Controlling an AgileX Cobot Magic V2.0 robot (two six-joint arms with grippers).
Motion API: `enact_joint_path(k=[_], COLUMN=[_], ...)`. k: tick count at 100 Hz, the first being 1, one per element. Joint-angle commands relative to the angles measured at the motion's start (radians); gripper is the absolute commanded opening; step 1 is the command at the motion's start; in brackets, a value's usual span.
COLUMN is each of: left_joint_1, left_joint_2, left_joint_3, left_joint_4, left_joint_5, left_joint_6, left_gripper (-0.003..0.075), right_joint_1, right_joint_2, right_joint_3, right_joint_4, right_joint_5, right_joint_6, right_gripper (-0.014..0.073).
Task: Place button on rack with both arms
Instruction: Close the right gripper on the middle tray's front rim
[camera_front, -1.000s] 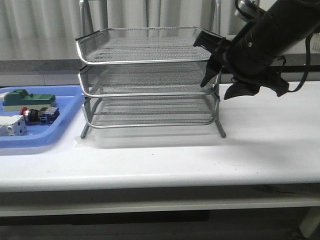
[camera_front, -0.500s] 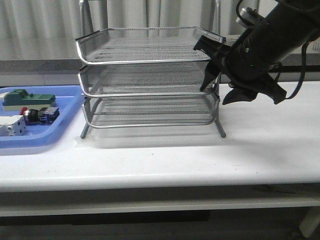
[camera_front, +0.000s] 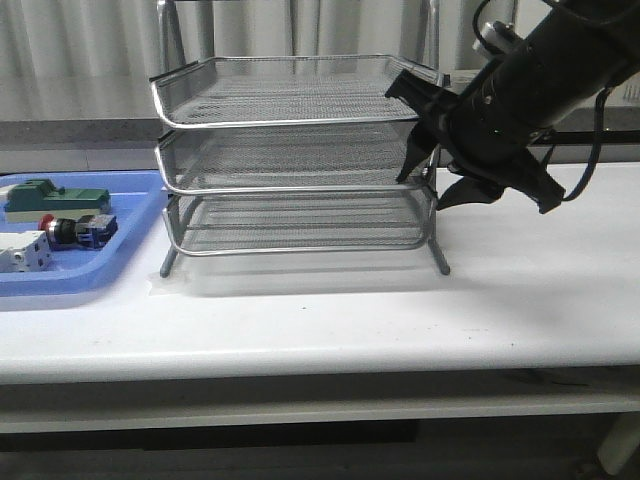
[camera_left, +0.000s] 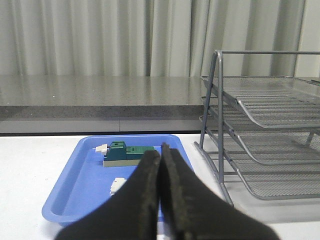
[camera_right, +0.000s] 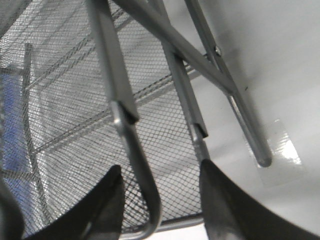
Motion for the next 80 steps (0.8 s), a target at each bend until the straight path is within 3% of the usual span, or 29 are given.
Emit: enact_joint_path(k=[1, 12, 46, 68, 80], left_joint_1=[0.002, 0.002, 0.002, 0.002, 0.002], left_joint_2=[-0.035, -0.035, -0.035, -0.035, -0.035], left_joint_3=[0.047, 0.047, 0.047, 0.047, 0.047], left_joint_4=[-0.006, -0.006, -0.006, -0.006, -0.006], left_joint_5=[-0.084, -0.084, -0.084, -0.084, -0.084], left_joint_6=[-0.009, -0.009, -0.009, -0.009, -0.009], left_gripper=[-0.0020, -0.0020, -0.0020, -0.0020, -0.0020], right_joint_1=[0.000, 0.000, 0.000, 0.000, 0.000], right_joint_2=[-0.035, -0.035, -0.035, -0.035, -0.035], right_joint_3=[-0.041, -0.041, -0.041, -0.038, -0.037], right_joint_4=[0.018, 0.021, 0.021, 0.021, 0.018], right_joint_5=[-0.047, -0.039, -0.012, 0.009, 0.023], right_joint_6=[-0.014, -0.014, -0.014, -0.014, -0.014], right_gripper=[0.0274, 0.0212, 0.0207, 0.0068, 0.0052])
